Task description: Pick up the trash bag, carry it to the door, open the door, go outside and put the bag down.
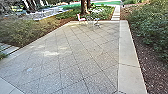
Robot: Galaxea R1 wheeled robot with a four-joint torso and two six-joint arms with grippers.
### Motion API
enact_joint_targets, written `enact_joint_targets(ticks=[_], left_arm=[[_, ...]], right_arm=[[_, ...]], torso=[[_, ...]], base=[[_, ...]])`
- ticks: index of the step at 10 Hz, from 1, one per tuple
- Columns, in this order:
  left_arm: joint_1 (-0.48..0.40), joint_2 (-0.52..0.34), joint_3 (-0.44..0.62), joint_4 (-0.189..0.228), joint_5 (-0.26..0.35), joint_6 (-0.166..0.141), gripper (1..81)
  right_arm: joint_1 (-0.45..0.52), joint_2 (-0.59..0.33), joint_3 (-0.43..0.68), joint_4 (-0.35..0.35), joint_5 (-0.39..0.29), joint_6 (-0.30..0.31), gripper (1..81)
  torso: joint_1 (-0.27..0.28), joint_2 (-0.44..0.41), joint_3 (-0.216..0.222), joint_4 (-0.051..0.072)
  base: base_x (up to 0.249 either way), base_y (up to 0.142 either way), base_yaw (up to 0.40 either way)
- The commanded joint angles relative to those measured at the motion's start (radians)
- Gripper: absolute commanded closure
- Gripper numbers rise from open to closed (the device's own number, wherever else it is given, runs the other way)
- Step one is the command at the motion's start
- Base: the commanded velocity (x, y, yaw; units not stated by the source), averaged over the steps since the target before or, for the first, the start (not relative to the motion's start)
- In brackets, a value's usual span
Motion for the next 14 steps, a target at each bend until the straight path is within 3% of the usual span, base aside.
enact_joint_targets(ticks=[1, 4, 6, 12, 13, 14], left_arm=[[-0.217, -0.024, -0.069, -0.049, 0.171, -0.003, 81.1], [-0.340, 0.006, -0.149, -0.057, 0.251, -0.003, 81.1], [-0.405, -0.003, -0.169, -0.083, 0.297, -0.003, 81.1], [-0.498, -0.058, -0.163, -0.129, 0.353, -0.003, 81.1], [-0.498, -0.057, -0.161, -0.130, 0.354, -0.002, 1.0], [-0.497, -0.054, -0.161, -0.133, 0.361, -0.002, 1.0]], right_arm=[[0.012, 0.043, 0.025, -0.005, -0.076, -0.004, 1.0], [0.010, 0.043, 0.027, -0.005, -0.077, -0.004, 1.0], [0.010, 0.043, 0.027, -0.003, -0.079, -0.004, 1.0], [0.007, 0.044, 0.026, -0.002, -0.076, -0.003, 1.0], [0.007, 0.045, 0.027, -0.002, -0.076, -0.003, 1.0], [0.007, 0.045, 0.027, -0.002, -0.076, -0.003, 1.0]], torso=[[0.000, 0.000, 0.001, 0.000], [0.000, 0.000, -0.003, 0.000], [0.000, 0.000, -0.004, 0.000], [0.000, 0.001, -0.005, 0.000], [0.000, 0.001, -0.005, 0.000], [0.000, 0.001, -0.005, 0.000]], base=[[0.000, 0.000, 0.000], [0.000, 0.000, 0.000], [0.000, 0.000, 0.000], [0.000, 0.000, 0.000], [0.000, 0.000, 0.000], [0.000, 0.000, 0.000]])
